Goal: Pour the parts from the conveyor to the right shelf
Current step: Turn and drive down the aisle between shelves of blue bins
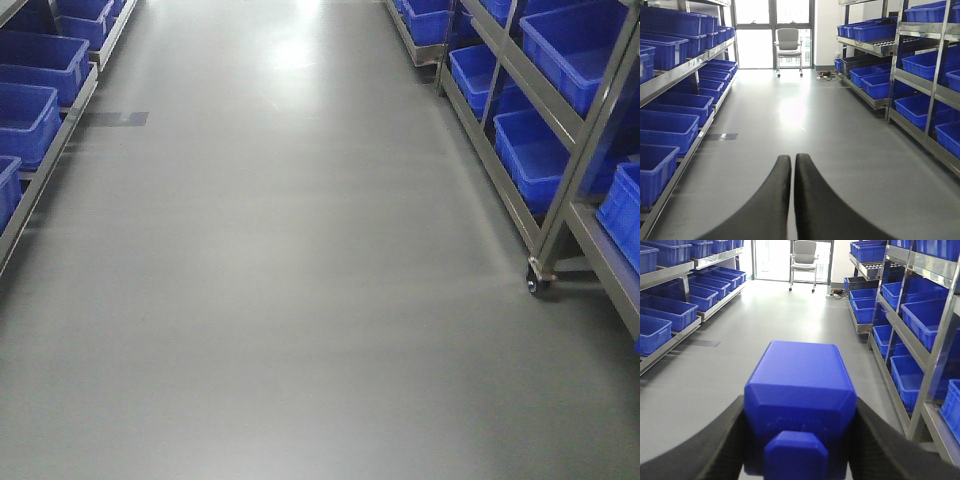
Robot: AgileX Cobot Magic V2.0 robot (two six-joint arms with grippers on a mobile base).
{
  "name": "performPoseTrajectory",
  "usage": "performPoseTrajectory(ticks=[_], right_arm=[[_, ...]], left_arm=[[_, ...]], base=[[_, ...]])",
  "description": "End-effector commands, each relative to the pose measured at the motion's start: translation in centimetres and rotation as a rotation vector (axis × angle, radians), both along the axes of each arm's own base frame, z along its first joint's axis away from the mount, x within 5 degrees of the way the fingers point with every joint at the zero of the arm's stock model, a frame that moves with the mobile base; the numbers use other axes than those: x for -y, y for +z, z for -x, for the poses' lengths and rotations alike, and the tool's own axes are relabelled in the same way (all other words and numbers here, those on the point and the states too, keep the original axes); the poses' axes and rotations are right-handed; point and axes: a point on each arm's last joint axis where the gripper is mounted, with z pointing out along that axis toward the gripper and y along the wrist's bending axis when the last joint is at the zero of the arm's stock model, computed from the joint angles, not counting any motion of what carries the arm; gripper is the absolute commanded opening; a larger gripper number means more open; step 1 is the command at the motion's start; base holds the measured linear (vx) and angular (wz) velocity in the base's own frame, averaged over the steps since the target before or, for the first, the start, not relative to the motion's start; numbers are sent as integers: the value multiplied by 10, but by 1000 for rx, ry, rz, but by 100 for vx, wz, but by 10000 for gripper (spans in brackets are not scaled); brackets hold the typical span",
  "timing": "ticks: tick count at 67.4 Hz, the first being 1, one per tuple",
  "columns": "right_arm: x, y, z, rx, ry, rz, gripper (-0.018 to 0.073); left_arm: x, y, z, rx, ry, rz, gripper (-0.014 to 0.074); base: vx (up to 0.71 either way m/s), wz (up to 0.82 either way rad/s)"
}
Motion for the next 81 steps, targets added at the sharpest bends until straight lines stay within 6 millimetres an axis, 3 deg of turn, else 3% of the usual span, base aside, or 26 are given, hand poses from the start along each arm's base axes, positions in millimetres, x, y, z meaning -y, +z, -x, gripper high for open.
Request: performPoseTrajectory(ticks=[1, 81], right_arm=[[1, 16, 0, 91, -17, -6, 48], [1, 15, 0, 90, -17, -6, 48]], left_arm=[[0, 16, 2, 103, -4, 12, -6], [0, 16, 2, 103, -4, 12, -6]], base=[[54, -3], [63, 7]])
